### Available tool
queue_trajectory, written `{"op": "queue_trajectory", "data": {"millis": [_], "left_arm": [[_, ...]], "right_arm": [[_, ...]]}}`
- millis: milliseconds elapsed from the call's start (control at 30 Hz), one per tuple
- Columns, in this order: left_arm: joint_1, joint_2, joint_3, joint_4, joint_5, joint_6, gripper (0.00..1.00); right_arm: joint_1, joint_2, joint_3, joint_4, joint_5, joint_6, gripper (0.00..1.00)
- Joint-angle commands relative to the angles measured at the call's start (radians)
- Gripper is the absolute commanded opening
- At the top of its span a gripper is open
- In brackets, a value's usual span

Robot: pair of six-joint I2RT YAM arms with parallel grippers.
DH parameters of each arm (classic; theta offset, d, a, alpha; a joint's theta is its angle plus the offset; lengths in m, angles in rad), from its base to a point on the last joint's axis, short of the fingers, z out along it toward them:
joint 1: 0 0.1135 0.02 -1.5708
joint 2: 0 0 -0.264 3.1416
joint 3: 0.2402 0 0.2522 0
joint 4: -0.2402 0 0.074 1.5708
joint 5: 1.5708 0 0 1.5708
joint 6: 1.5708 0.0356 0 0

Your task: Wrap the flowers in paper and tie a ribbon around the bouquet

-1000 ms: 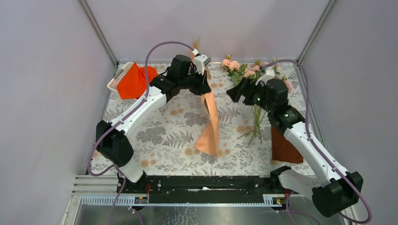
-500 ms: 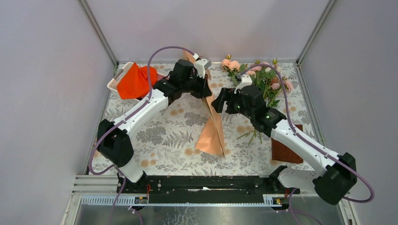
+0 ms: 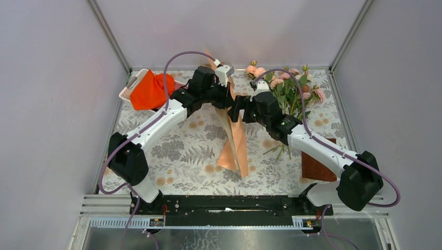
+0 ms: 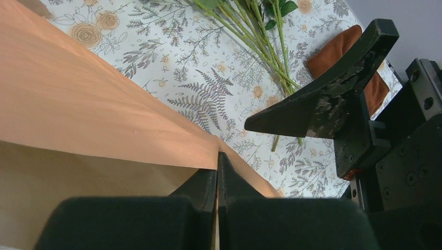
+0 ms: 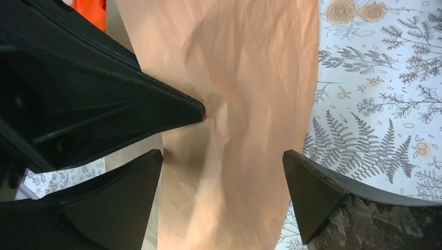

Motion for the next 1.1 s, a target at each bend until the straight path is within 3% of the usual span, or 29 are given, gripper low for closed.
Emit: {"op": "queue_trajectory", "data": {"millis": [0, 200, 333, 400, 533, 567, 633, 700, 733, 767, 900, 1000, 1067], "left_arm": [[-0.005, -0.005, -0.004, 0.069, -0.016, -0.007, 0.00], [-0.005, -0.006, 0.000, 0.070, -0.013, -0.013, 0.00], [-0.005, -0.008, -0.001, 0.074, -0.025, -0.008, 0.00], [-0.005, -0.007, -0.001, 0.073, -0.035, 0.002, 0.00], [-0.004, 0.000, 0.001, 0.060, -0.046, 0.056, 0.00], [-0.004, 0.006, 0.010, 0.041, -0.055, 0.077, 0.13], [-0.005, 0.007, 0.019, 0.002, -0.077, 0.136, 0.47], [-0.002, -0.005, 0.006, -0.037, -0.119, 0.194, 0.82], [0.002, -0.016, -0.013, -0.056, -0.147, 0.229, 0.92], [0.009, -0.032, -0.037, -0.066, -0.173, 0.265, 0.96], [0.102, -0.095, -0.176, -0.058, -0.231, 0.381, 0.97], [0.193, -0.074, -0.265, -0.010, -0.288, 0.470, 0.91], [0.231, -0.026, -0.299, 0.024, -0.322, 0.522, 0.82]], "right_arm": [[0.012, -0.012, 0.027, 0.088, 0.014, 0.003, 0.95], [0.023, 0.050, 0.035, 0.081, 0.108, 0.020, 0.96], [0.023, 0.090, 0.036, 0.054, 0.181, 0.032, 0.90], [0.023, 0.087, 0.029, 0.036, 0.226, 0.045, 0.75], [0.023, 0.049, -0.016, 0.016, 0.323, 0.058, 0.32], [0.022, 0.043, -0.026, 0.012, 0.339, 0.059, 0.22], [0.019, 0.039, -0.040, -0.037, 0.358, 0.067, 0.03], [0.005, 0.039, -0.060, -0.063, 0.351, 0.085, 0.00], [-0.008, 0.037, -0.074, -0.072, 0.339, 0.098, 0.00], [-0.024, 0.030, -0.092, -0.078, 0.321, 0.113, 0.00], [-0.126, -0.032, -0.188, -0.055, 0.217, 0.160, 0.00], [-0.216, -0.085, -0.247, -0.045, 0.149, 0.173, 0.00], [-0.256, -0.106, -0.269, -0.049, 0.121, 0.173, 0.00]]}}
